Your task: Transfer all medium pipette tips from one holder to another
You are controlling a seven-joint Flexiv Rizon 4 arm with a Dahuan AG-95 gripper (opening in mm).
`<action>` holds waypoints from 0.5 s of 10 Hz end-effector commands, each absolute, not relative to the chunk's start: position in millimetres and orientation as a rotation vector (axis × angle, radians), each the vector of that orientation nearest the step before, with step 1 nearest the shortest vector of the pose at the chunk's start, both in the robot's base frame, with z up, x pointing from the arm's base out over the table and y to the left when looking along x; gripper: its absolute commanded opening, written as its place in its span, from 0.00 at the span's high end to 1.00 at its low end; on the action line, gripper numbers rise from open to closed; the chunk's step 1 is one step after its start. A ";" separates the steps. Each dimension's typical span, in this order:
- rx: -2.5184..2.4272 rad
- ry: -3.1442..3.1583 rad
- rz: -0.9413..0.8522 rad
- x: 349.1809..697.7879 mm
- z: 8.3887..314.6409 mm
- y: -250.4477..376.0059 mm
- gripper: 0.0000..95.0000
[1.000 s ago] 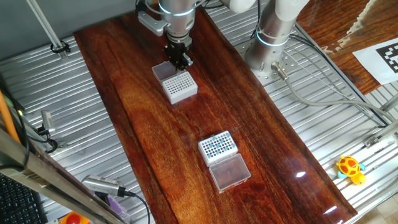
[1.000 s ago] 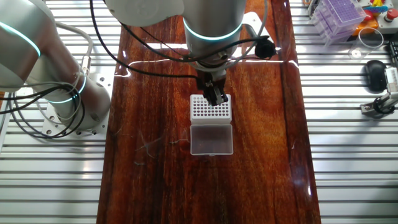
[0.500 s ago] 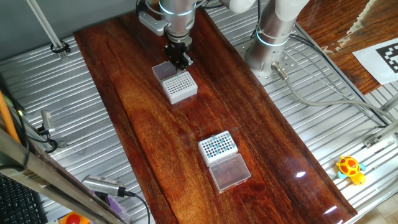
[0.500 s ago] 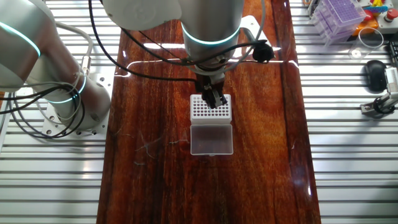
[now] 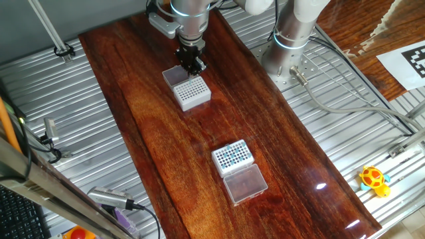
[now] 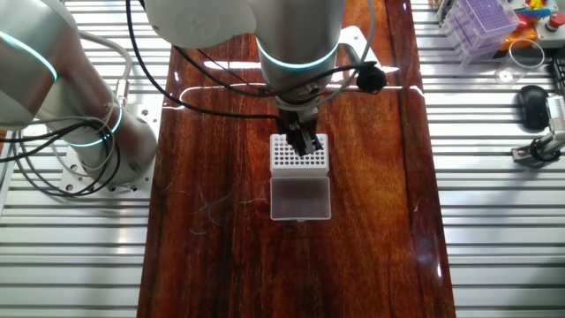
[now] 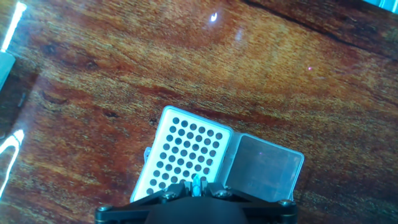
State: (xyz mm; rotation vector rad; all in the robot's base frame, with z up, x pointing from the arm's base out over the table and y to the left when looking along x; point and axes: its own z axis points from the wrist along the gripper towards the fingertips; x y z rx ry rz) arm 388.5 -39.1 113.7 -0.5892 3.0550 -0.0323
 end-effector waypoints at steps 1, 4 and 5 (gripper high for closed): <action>-0.583 3.058 -0.036 388.7 113.5 -39.3 1.00; -0.582 3.058 -0.030 389.4 112.4 -39.4 1.00; -0.582 3.057 -0.030 389.6 111.9 -39.3 1.00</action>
